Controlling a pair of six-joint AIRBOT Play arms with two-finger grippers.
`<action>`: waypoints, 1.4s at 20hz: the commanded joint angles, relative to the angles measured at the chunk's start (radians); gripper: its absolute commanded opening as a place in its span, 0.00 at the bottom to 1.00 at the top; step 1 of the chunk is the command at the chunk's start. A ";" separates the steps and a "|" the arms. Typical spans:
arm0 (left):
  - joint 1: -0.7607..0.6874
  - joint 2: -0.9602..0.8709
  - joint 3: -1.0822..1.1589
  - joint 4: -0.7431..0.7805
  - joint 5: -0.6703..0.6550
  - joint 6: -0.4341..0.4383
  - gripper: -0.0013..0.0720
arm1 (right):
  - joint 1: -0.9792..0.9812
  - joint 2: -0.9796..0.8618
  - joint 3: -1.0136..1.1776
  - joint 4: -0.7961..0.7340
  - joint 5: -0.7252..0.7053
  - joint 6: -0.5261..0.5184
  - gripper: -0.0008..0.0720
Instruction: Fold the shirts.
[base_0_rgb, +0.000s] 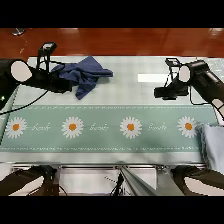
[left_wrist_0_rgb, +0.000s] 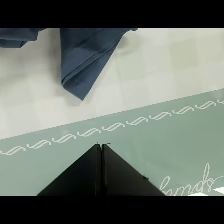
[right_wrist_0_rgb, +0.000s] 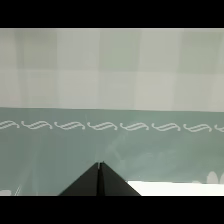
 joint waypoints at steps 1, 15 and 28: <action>-0.001 0.000 -0.001 0.000 0.026 0.000 0.05 | 0.000 -0.001 0.000 0.000 -0.056 0.000 0.04; 0.114 -0.383 0.257 0.030 0.470 -0.021 0.97 | 0.094 -0.001 -0.009 -0.048 -0.012 -0.045 0.87; 0.114 -0.754 0.610 0.101 -0.125 0.036 0.05 | 0.121 0.146 -0.008 -0.097 0.014 -0.016 0.87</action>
